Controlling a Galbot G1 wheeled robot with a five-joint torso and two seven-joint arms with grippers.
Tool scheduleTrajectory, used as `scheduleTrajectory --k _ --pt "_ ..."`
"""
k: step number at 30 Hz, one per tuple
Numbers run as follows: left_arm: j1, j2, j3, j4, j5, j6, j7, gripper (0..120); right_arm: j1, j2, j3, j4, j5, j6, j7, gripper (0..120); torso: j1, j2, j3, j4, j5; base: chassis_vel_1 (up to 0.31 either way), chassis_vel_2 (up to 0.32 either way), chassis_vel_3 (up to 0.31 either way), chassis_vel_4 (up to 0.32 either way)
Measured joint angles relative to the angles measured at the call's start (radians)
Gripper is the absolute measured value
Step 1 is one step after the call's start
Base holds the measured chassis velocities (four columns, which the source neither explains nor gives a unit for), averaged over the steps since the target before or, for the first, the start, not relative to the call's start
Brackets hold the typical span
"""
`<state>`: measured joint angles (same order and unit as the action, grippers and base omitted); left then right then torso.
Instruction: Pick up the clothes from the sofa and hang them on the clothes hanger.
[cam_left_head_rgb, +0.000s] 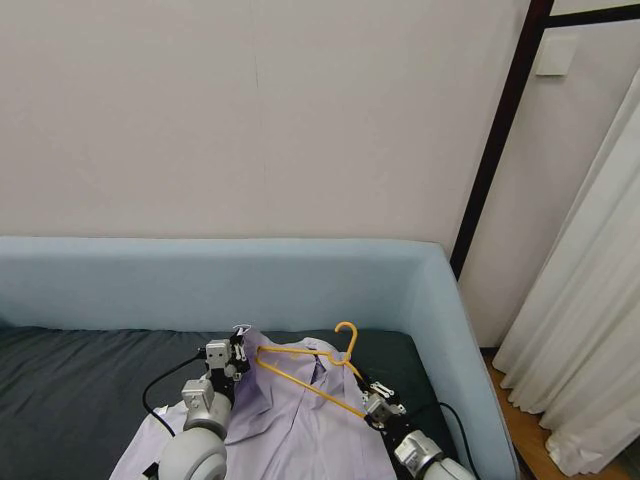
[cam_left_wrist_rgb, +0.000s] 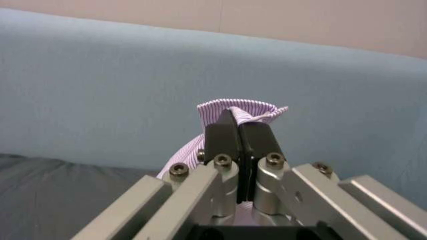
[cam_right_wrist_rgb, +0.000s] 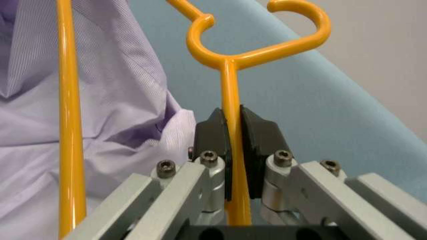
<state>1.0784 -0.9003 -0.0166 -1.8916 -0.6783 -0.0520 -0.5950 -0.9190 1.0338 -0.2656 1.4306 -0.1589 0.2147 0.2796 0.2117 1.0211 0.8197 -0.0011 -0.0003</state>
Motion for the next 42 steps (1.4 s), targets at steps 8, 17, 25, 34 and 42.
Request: scheduleTrajectory --k 8,17,25,34,42 --pt "0.014 -0.006 -0.040 0.030 0.003 -0.004 0.002 0 -0.002 -0.015 0.000 -0.009 -0.012 0.018 0.001 4 0.000 0.000 0.000 0.0001 0.0001 0.000 0.000 0.000 0.000" --pt "-0.022 -0.011 -0.050 0.082 -0.005 -0.019 0.000 0 -0.057 -0.085 0.025 0.083 -0.038 0.037 -0.004 4 0.000 0.000 0.000 -0.0002 0.0000 0.000 0.000 0.000 0.000" --pt "0.022 -0.008 -0.042 0.023 -0.004 -0.009 0.000 0 -0.026 -0.035 0.000 0.037 -0.050 0.034 0.015 4 0.000 0.000 0.000 0.0003 0.0002 0.000 0.000 0.000 0.000" --pt "0.006 -0.023 -0.012 0.012 -0.002 0.009 -0.001 0 0.031 0.034 -0.045 -0.012 -0.073 0.021 0.033 4 0.000 0.000 0.000 -0.0002 0.0002 0.000 0.000 0.000 0.000" --pt "-0.044 -0.050 0.043 0.028 0.001 0.021 -0.009 0 0.110 0.077 -0.083 -0.078 -0.067 0.012 0.054 4 0.000 0.000 0.000 0.0001 0.0000 0.000 0.000 0.000 0.000"
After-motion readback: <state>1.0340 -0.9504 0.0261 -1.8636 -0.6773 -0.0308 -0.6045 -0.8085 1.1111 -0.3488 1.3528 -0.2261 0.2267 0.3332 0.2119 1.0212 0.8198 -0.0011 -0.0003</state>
